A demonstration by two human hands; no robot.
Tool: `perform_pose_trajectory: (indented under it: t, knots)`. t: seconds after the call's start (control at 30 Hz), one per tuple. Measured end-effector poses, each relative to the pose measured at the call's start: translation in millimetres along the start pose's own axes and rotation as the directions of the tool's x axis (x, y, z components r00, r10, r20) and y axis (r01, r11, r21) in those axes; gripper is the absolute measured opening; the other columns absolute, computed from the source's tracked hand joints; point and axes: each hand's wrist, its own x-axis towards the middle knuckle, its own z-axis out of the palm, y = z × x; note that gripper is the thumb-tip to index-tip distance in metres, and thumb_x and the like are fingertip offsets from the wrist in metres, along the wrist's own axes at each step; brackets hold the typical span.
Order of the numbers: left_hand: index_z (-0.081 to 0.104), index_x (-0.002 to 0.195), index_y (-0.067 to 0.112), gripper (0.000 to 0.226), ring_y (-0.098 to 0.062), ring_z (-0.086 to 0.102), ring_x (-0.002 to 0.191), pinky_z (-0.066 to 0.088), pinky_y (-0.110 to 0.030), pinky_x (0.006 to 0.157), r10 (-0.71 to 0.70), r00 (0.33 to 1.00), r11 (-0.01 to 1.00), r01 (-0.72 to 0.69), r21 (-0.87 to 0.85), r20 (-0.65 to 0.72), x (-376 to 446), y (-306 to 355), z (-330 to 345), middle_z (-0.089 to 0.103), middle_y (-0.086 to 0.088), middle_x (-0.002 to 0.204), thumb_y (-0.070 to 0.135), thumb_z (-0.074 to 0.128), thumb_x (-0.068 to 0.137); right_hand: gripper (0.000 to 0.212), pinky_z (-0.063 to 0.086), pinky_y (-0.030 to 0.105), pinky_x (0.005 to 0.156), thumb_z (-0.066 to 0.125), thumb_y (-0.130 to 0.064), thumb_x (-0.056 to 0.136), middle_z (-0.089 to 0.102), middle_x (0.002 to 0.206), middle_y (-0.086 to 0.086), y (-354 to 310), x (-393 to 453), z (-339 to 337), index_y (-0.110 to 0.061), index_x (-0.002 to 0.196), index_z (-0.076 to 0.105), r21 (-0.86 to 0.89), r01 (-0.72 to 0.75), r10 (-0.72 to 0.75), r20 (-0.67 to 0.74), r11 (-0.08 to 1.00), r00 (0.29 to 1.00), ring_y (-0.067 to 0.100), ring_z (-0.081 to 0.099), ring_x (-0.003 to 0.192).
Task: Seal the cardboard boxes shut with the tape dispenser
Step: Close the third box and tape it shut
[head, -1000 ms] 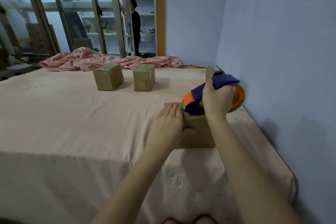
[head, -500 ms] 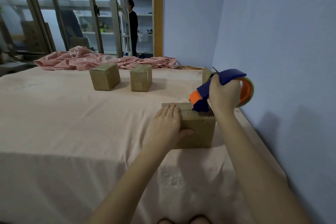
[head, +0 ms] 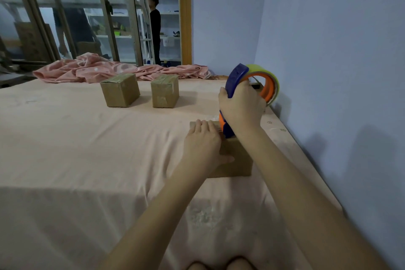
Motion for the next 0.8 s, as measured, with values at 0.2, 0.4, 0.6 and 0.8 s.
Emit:
perform_pose_trajectory:
  t: [0.2,0.4,0.6,0.8]
  knots:
    - [0.018,0.147,0.002,0.105,-0.027,0.013,0.145,0.012,-0.035,0.116,-0.044,0.999,0.996,0.042,-0.082,-0.013,3,14,10,0.021,-0.015,0.155,0.072,0.053,0.077,0.037,0.042,0.027,0.059,0.066,-0.033,0.079,0.054,0.081,0.000,7,-2,-3,-0.007,0.103,0.055,0.031,-0.035,0.035,0.015,0.999,0.999,0.016,0.055,0.074]
    - [0.019,0.148,0.008,0.100,-0.024,0.017,0.144,0.016,-0.033,0.115,-0.020,0.997,0.998,0.015,-0.066,-0.076,-3,13,13,0.023,-0.010,0.155,0.073,0.047,0.078,0.025,0.041,0.024,0.055,0.064,-0.033,0.083,0.051,0.080,-0.005,19,-2,-9,-0.015,0.094,0.049,0.139,-0.107,0.101,0.049,0.984,0.994,0.011,0.050,0.069]
    - [0.018,0.147,0.004,0.094,-0.026,0.010,0.146,0.012,-0.034,0.116,-0.019,0.999,0.999,0.017,-0.047,-0.036,-3,14,11,0.015,-0.014,0.157,0.068,0.045,0.083,0.020,0.051,0.024,0.057,0.067,-0.025,0.082,0.062,0.079,-0.005,46,-7,-9,-0.018,0.092,0.051,0.511,-0.443,0.467,0.089,0.737,0.880,0.011,0.061,0.070]
    - [0.016,0.148,0.005,0.096,-0.026,0.011,0.146,0.013,-0.034,0.116,-0.029,0.999,0.999,0.027,-0.044,-0.026,-2,12,11,0.015,-0.013,0.157,0.069,0.045,0.082,0.037,0.043,0.016,0.052,0.072,-0.024,0.079,0.053,0.077,-0.014,51,-6,-8,-0.024,0.101,0.042,0.650,-0.569,0.645,0.155,0.504,0.748,0.009,0.057,0.068]
